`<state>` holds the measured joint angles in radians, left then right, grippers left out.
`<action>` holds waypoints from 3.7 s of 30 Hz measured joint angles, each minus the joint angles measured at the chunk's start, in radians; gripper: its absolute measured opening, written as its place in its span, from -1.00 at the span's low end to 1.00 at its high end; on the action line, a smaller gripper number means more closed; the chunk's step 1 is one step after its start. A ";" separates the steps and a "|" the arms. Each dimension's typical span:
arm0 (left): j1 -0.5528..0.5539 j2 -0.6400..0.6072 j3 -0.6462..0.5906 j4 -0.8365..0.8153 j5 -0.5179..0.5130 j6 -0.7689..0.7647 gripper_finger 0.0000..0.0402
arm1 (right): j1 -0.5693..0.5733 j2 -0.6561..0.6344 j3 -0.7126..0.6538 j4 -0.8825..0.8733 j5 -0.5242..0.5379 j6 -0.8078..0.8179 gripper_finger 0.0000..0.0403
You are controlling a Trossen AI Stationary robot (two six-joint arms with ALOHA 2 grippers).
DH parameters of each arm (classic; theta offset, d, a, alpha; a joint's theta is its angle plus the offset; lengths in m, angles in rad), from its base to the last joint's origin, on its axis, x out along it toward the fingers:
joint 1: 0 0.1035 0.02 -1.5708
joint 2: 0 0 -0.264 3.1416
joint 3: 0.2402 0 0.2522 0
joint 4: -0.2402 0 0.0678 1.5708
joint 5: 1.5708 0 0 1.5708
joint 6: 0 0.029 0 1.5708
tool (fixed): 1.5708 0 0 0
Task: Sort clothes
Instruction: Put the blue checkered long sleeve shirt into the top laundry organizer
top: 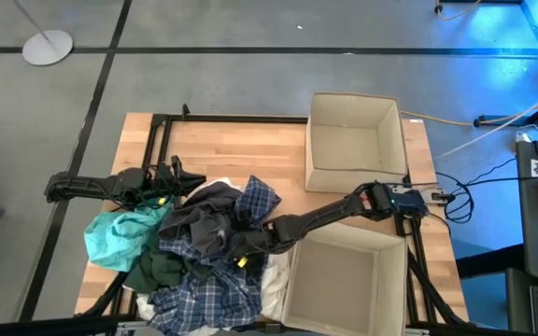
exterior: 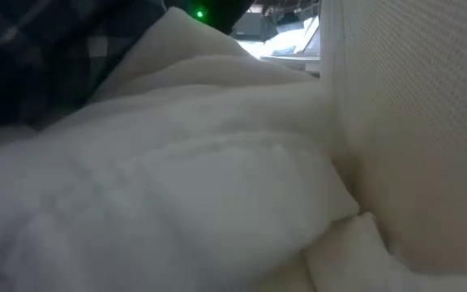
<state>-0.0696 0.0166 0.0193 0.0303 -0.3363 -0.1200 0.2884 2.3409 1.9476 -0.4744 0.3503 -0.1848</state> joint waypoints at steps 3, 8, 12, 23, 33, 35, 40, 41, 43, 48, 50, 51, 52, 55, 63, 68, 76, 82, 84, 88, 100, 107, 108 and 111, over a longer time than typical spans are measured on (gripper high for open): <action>0.000 0.000 0.000 0.000 0.000 0.003 -0.86 | -0.002 0.002 0.000 0.024 0.016 -0.002 -0.08; 0.000 0.000 0.000 0.000 0.000 0.005 -0.86 | -0.004 0.002 -0.001 0.045 0.004 -0.007 -0.36; 0.000 -0.001 0.000 0.000 0.000 0.008 -0.86 | -0.009 0.002 -0.001 0.050 0.004 -0.027 -0.47; 0.000 -0.001 0.000 0.000 0.000 0.016 -0.86 | 0.005 -0.076 -0.003 -0.005 0.030 -0.055 -0.88; 0.000 -0.001 0.000 0.000 0.000 0.012 -0.86 | 0.006 -0.242 -0.002 -0.070 0.134 -0.108 -0.93; 0.000 -0.001 0.000 0.000 -0.001 0.012 -0.86 | 0.006 -0.281 -0.002 -0.074 0.171 -0.114 -0.93; 0.000 -0.001 0.000 0.002 -0.001 0.019 -0.86 | 0.006 -0.378 -0.002 -0.063 0.225 -0.140 -0.93; 0.000 -0.001 0.000 0.002 -0.001 0.019 -0.86 | 0.006 -0.396 -0.002 -0.054 0.240 -0.149 -0.93; 0.000 -0.001 0.000 0.002 -0.001 0.019 -0.86 | 0.005 -0.430 -0.002 -0.042 0.267 -0.177 -0.93; 0.000 -0.001 0.000 0.004 -0.001 0.019 -0.86 | -0.007 -0.499 -0.002 0.050 0.334 -0.278 -0.93; 0.000 -0.001 -0.001 0.005 0.000 0.019 -0.86 | -0.017 -0.529 -0.002 0.101 0.355 -0.327 -0.93; 0.000 -0.001 -0.001 0.005 0.000 0.019 -0.86 | -0.023 -0.542 -0.002 0.130 0.366 -0.355 -0.93; 0.000 -0.001 -0.001 0.005 0.000 0.019 -0.86 | -0.030 -0.555 -0.001 0.154 0.374 -0.379 -0.93; 0.000 -0.001 -0.001 0.005 0.000 0.018 -0.86 | -0.064 -0.593 -0.001 0.229 0.384 -0.458 -0.93; 0.000 -0.001 -0.001 0.005 0.000 0.016 -0.86 | -0.185 -0.692 0.000 0.372 0.380 -0.628 -0.93; 0.000 -0.001 -0.001 0.004 0.001 0.002 -0.86 | -0.255 -0.738 0.000 0.431 0.358 -0.753 -0.93; 0.000 -0.001 -0.001 0.004 0.001 -0.015 -0.86 | -0.361 -0.798 0.019 0.478 0.312 -0.899 -0.93; 0.000 -0.001 -0.001 0.006 0.000 -0.015 -0.86 | -0.466 -0.803 0.137 0.474 0.297 -1.017 -0.93; 0.000 -0.001 -0.001 0.006 0.000 -0.015 -0.86 | -0.510 -0.803 0.172 0.475 0.275 -1.048 -0.93; 0.000 -0.001 -0.001 0.006 0.000 -0.026 -0.86 | -0.596 -0.802 0.243 0.473 0.257 -1.094 -0.93; 0.000 -0.001 -0.001 0.007 0.000 -0.050 -0.86 | -0.802 -0.799 0.312 0.025 0.358 -0.929 -0.93; 0.000 -0.001 -0.001 0.006 0.000 -0.084 -0.86 | -0.896 -0.801 0.261 -0.402 0.344 -0.496 -0.93; 0.000 -0.001 -0.001 0.006 -0.001 -0.084 -0.86 | -0.898 -0.801 0.250 -0.455 0.343 -0.458 -0.93; 0.000 -0.001 -0.001 0.005 -0.001 -0.082 -0.86 | -0.899 -0.806 0.207 -0.591 0.329 -0.355 -0.93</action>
<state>-0.0696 0.0158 0.0185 0.0357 -0.3370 -0.2016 -0.6102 1.5351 2.1549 -1.0655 0.6793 -0.5396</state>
